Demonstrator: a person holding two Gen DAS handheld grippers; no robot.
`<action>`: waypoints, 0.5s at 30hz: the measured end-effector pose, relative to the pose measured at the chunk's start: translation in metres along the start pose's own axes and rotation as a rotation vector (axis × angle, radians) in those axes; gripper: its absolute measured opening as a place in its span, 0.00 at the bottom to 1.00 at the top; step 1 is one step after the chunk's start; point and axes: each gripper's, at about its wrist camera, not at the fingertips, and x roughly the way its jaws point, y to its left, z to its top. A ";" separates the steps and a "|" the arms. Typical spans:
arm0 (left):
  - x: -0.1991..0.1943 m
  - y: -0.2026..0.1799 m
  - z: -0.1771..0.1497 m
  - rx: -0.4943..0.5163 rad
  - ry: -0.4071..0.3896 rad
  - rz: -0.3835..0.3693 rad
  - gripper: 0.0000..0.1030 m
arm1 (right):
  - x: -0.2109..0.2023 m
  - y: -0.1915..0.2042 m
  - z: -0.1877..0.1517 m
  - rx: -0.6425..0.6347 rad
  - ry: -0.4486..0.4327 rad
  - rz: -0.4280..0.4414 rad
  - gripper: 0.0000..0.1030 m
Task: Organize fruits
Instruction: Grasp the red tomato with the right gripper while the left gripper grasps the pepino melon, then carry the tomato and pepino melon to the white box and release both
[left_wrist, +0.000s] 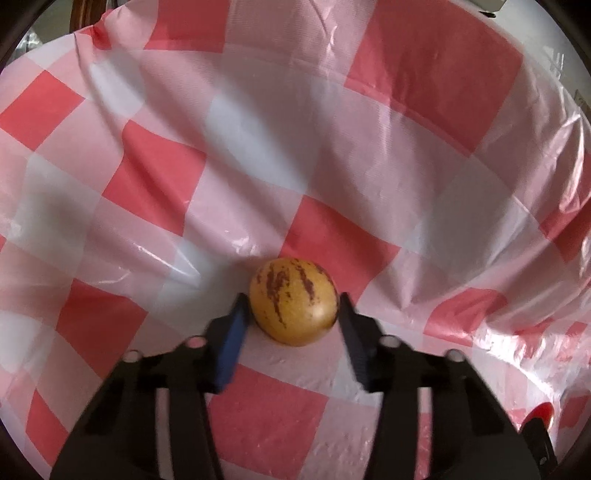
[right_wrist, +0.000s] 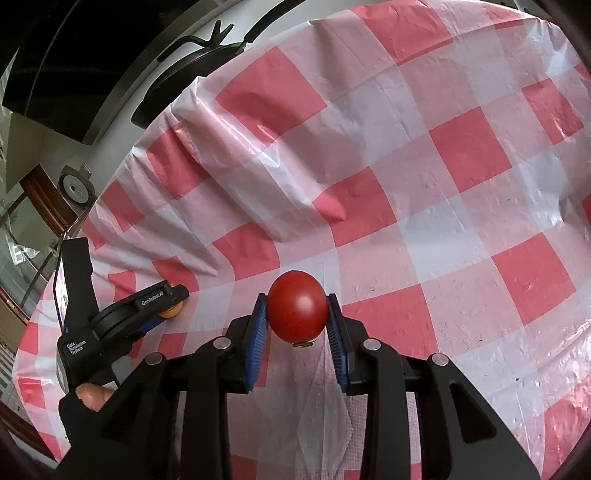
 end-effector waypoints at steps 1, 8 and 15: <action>-0.001 0.002 0.000 -0.005 -0.004 -0.025 0.44 | 0.000 0.000 0.000 0.000 -0.001 0.000 0.31; -0.055 0.012 -0.019 -0.028 -0.151 -0.097 0.43 | 0.002 -0.003 -0.002 0.011 0.002 0.018 0.31; -0.103 0.006 -0.072 0.020 -0.155 -0.145 0.43 | 0.003 -0.004 -0.003 0.013 0.005 0.020 0.30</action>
